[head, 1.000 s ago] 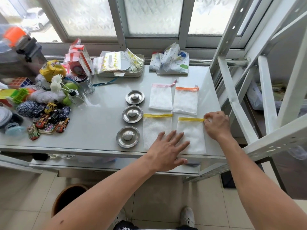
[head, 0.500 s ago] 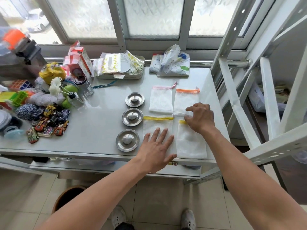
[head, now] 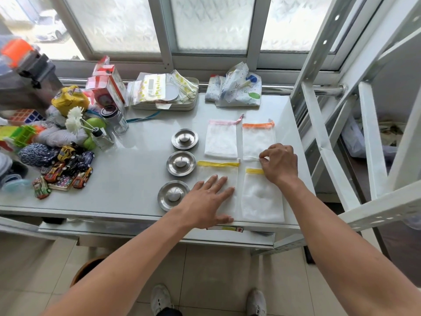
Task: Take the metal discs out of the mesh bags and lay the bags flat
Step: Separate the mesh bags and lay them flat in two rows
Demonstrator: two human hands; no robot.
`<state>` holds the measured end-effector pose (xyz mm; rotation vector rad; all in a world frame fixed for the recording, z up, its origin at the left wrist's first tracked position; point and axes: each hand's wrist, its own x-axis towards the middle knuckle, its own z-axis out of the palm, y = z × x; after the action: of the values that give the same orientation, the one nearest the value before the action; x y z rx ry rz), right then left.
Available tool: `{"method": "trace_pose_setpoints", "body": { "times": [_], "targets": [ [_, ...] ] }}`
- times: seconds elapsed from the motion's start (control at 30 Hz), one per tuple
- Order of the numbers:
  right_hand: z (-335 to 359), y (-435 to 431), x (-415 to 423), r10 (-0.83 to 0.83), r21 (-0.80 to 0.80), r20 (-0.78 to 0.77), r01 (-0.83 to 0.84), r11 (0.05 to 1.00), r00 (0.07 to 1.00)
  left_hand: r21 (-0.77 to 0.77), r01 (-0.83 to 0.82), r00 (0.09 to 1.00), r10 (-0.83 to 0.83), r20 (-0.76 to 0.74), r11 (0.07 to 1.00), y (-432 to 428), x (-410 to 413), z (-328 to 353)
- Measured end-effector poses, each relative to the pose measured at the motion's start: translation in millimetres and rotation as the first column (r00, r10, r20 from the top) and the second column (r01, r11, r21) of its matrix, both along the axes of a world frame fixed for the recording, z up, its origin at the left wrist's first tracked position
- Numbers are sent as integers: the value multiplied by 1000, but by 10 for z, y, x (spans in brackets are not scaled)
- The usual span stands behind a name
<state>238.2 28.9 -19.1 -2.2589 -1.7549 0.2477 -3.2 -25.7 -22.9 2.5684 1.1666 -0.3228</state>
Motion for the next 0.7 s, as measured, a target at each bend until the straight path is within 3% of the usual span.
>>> {"method": "trace_pose_setpoints", "body": {
  "times": [0.1, 0.3, 0.5, 0.7],
  "targets": [
    [34, 4, 2, -8, -10, -17, 8, 1000, 1000, -9, 15, 1000, -15, 20, 1000, 26, -5, -9],
    [119, -223, 5, 37, 123, -192, -13, 992, 981, 59, 3, 999, -5, 36, 998, 6, 7, -3],
    [-18, -451, 11, 16, -36, -107, -20, 999, 994, 78, -8, 997, 2, 80, 997, -120, 132, -3],
    [-61, -416, -33, 31, 12, -107, -30, 999, 994, 102, 21, 999, -26, 40, 995, -196, 283, -78]
  ]
}}
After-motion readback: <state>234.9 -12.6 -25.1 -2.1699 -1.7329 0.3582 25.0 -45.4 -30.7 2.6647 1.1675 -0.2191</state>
